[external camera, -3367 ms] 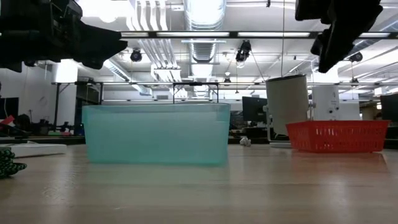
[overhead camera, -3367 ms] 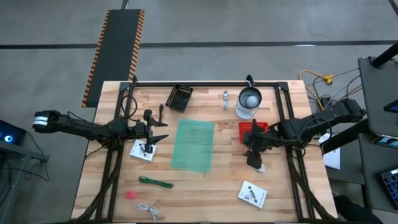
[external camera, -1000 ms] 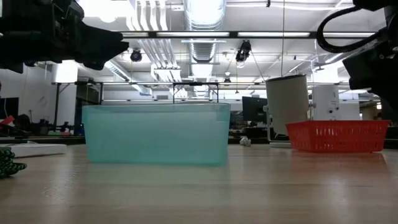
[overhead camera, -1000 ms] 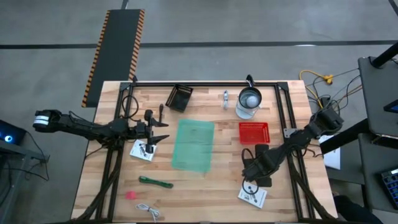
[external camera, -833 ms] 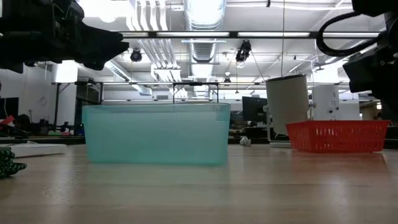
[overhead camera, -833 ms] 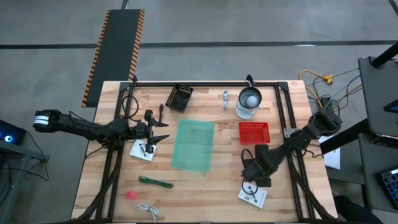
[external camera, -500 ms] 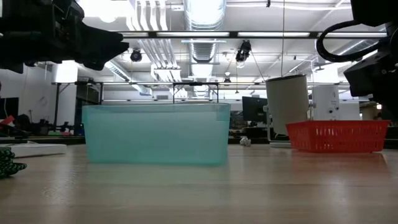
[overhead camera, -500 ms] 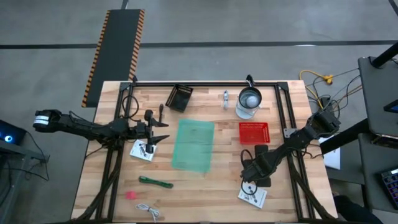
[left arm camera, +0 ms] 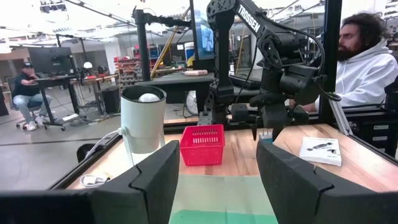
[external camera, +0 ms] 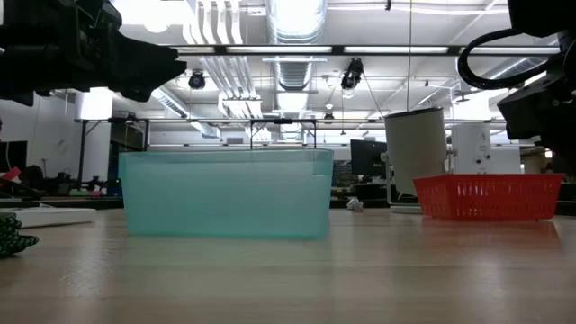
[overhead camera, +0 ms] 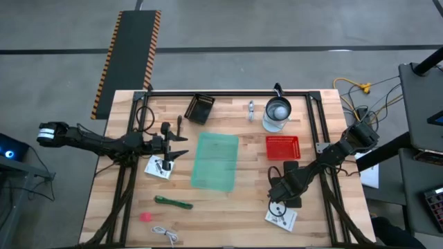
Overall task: Pick and place items into bin
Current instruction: Put the blue charger adapter into the red basket
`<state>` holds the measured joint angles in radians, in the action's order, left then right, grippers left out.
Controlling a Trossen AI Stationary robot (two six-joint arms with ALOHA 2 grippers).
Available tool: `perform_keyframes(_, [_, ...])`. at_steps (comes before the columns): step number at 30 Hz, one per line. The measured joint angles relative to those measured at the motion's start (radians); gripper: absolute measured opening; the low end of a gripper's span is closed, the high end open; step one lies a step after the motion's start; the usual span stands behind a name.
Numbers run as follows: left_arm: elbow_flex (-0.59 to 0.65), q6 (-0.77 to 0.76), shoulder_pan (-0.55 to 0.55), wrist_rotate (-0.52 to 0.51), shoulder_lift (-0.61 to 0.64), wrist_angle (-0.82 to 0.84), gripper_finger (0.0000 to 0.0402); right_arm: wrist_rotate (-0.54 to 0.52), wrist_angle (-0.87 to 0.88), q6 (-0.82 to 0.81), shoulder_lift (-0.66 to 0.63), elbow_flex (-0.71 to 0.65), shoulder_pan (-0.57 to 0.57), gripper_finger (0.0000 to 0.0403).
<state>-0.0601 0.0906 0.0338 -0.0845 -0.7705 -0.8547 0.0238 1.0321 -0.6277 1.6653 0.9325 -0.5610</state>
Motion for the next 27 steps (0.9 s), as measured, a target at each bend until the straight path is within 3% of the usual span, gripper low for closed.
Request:
perform_keyframes(16, [0.0,0.0,-0.001,0.0,-0.001,0.0,0.0199,0.01,0.003,-0.008,-0.002,0.0,0.0,0.014])
perform_keyframes(27, [0.0,0.0,-0.001,0.0,0.0,-0.001,0.0199,0.012,0.007,-0.024,-0.002,0.017,0.002,0.0144])
